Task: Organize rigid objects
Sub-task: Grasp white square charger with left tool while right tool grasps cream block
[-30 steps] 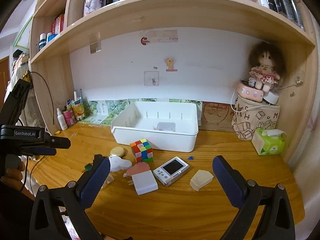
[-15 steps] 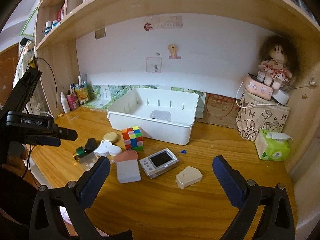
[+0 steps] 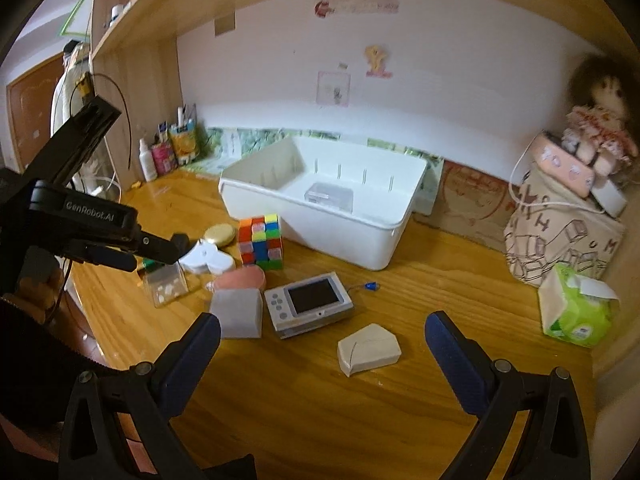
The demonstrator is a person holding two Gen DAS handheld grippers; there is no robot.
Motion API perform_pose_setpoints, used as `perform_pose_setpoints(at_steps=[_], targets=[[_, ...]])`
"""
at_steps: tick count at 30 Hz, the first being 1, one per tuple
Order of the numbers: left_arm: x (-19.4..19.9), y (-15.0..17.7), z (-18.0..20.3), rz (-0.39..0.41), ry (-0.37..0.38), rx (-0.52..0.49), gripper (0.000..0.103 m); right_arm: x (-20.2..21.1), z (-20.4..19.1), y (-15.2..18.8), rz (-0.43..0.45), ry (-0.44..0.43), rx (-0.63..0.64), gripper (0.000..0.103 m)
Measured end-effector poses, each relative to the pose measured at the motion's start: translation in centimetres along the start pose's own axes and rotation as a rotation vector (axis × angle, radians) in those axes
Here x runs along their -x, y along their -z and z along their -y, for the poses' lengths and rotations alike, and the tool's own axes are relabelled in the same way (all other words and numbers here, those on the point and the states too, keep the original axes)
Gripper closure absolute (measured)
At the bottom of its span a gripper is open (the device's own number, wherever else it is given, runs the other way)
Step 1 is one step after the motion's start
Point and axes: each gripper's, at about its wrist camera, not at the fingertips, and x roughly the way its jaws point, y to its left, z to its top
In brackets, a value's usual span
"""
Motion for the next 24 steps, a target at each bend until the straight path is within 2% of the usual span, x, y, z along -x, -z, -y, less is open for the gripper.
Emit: perform_pose_setpoints(at_steps=[10, 19, 24], targets=[[-4.3, -1.1, 1.6, -0.137, -0.068, 0.035, 0.019, -4.6, 1.8, 1.0, -0.135, -0.048, 0.022, 0.001], [-8.0, -2.4, 2.6, -0.252, -0.117, 0.049, 0.019, -8.5, 3.3, 1.5, -0.265, -0.087, -0.020, 0.001], [-9.8, -3.0, 3.2, -0.300, -0.135, 0.051, 0.019, -10.2, 3.8, 1.4, -0.300, -0.097, -0.019, 0.001]])
